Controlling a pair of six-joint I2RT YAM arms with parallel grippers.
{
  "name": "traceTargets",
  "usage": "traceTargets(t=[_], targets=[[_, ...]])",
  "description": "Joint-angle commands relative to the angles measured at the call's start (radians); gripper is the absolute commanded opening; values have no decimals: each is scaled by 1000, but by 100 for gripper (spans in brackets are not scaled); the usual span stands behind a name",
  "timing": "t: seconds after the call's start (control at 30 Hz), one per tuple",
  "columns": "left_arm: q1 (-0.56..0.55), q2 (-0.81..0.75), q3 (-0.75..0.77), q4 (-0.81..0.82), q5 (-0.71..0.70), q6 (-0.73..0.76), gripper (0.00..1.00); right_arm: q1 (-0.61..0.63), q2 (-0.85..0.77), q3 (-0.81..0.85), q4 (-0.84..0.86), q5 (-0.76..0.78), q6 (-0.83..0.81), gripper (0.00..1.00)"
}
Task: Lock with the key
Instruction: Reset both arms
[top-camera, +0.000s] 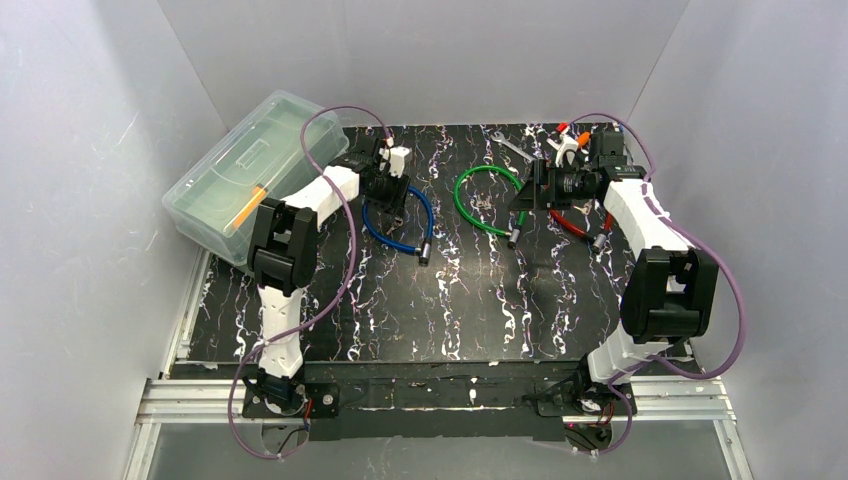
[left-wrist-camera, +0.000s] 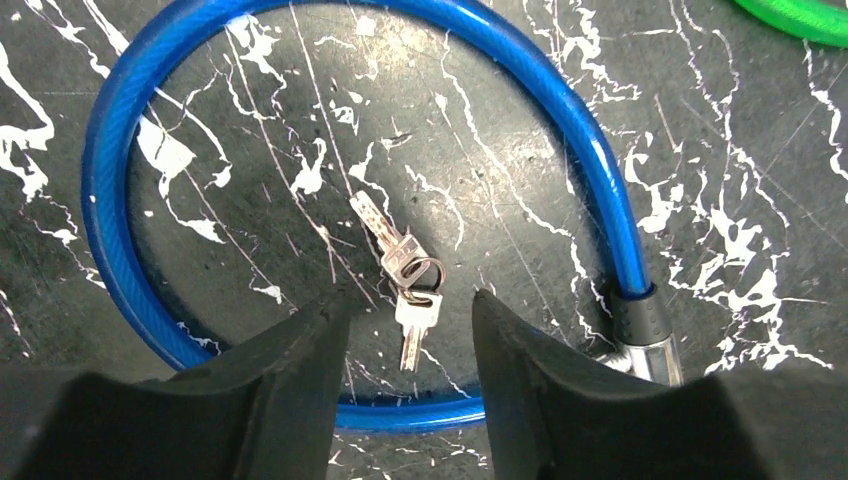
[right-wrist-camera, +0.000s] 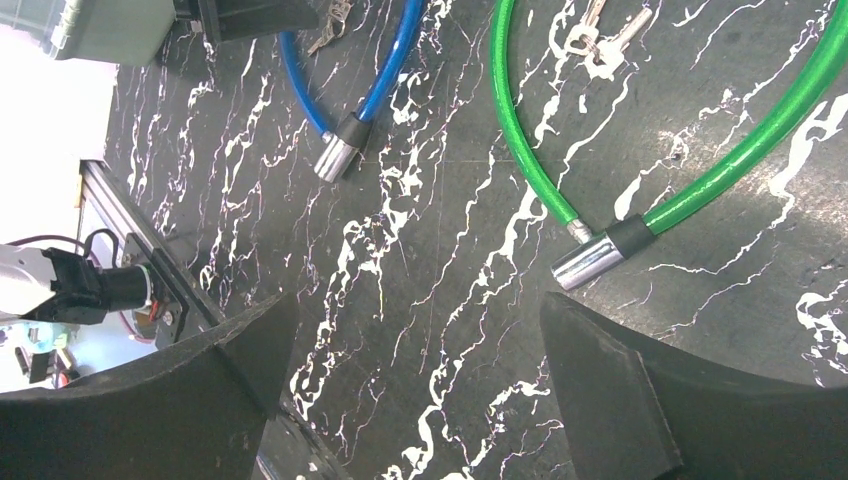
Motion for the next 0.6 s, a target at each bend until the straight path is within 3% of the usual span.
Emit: traceTargets(t=[0.0, 0.17, 0.2, 0.4, 0.57], targets=[[-5, -64, 55, -60, 18, 17, 55, -4, 2, 5, 24, -20, -16, 98], [-5, -132, 111, -218, 76, 48, 94, -3, -3, 17, 13, -14, -35, 98], [-5, -153, 115, -250, 89, 58, 98, -3, -10, 16, 12, -8, -43, 98], [-5, -310, 107, -465, 145, 99, 98, 24, -62, -26, -3, 23, -94, 98], [-5, -497, -31, -492, 144, 106, 98, 127, -99, -34, -67, 122, -184, 98]])
